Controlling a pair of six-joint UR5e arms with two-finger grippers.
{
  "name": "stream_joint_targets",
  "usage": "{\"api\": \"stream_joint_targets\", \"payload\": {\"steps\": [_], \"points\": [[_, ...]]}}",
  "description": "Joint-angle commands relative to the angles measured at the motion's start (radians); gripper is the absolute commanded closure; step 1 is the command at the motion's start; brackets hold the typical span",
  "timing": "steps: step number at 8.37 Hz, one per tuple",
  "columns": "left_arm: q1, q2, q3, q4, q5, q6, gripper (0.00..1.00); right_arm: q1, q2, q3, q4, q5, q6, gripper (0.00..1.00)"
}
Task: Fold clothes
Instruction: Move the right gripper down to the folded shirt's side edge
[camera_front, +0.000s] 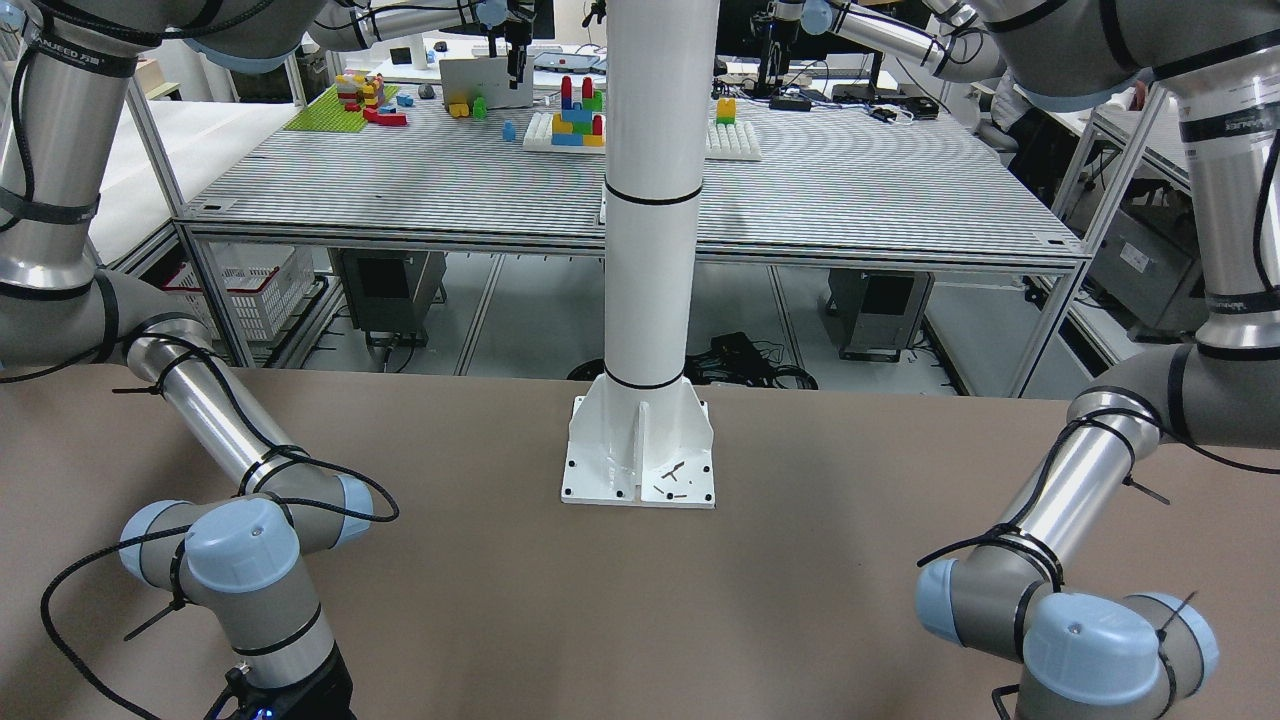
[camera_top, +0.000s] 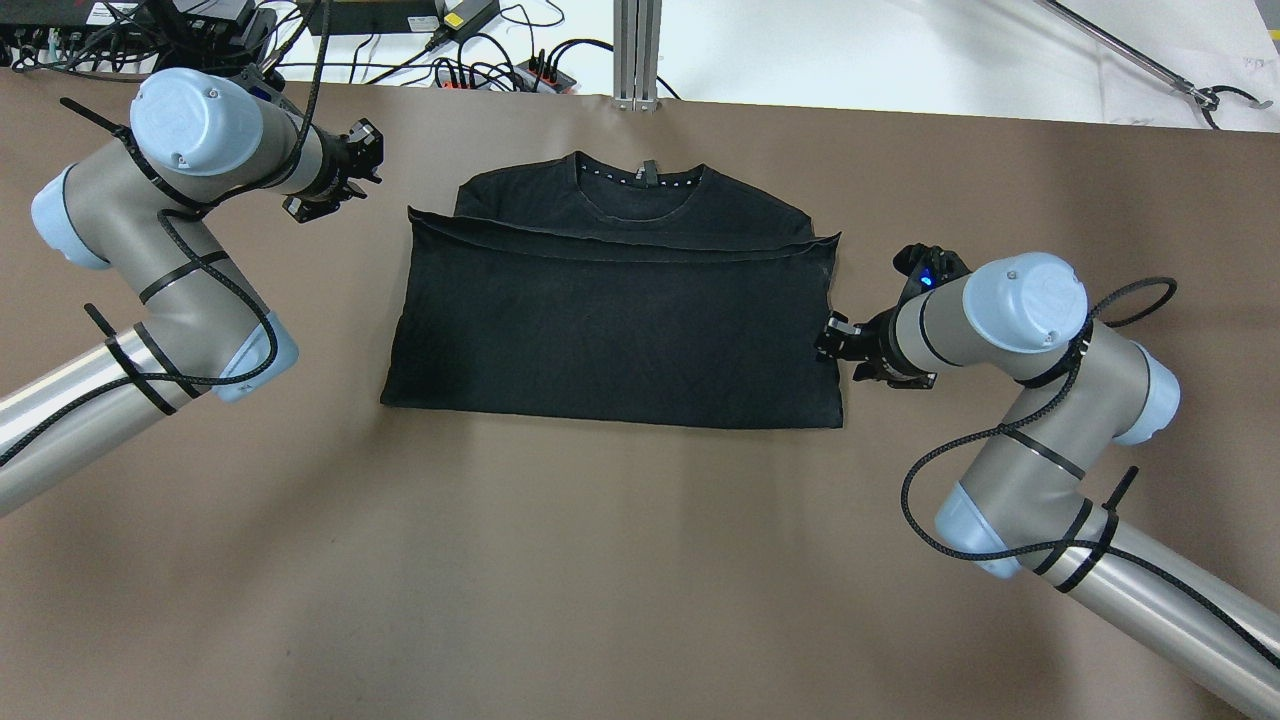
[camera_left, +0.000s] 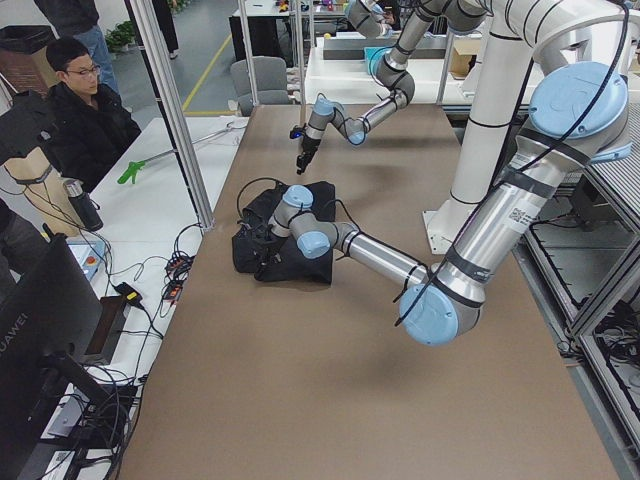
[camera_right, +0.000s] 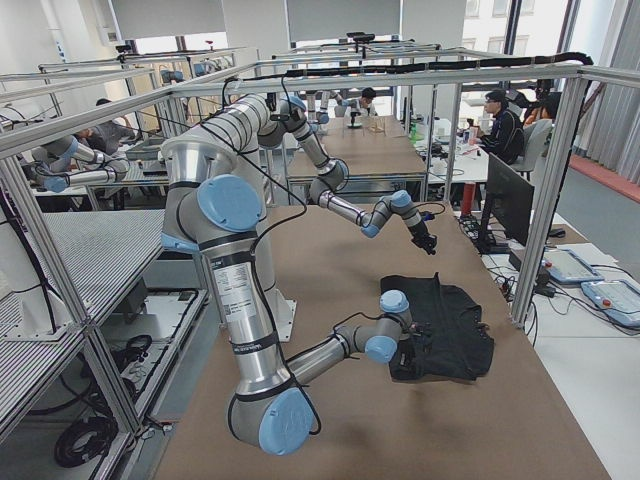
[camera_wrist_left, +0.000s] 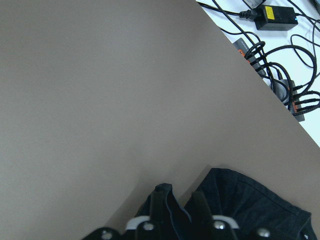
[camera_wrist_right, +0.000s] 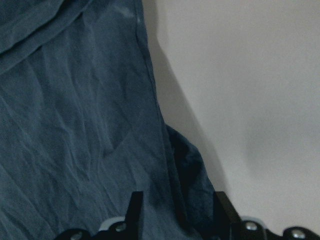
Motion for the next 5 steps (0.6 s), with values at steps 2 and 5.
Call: {"api": "stream_joint_targets", "payload": {"steps": [2,5], "points": [[0.002,-0.01,-0.004,0.0,0.002,-0.002,0.68,-0.072,-0.075,0.005,0.098,0.0,0.053,0.42],[0.002,-0.013,-0.004,0.0,0.002,-0.003,0.68,-0.102,-0.078,-0.002,0.102,-0.011,0.101,0.45]]}}
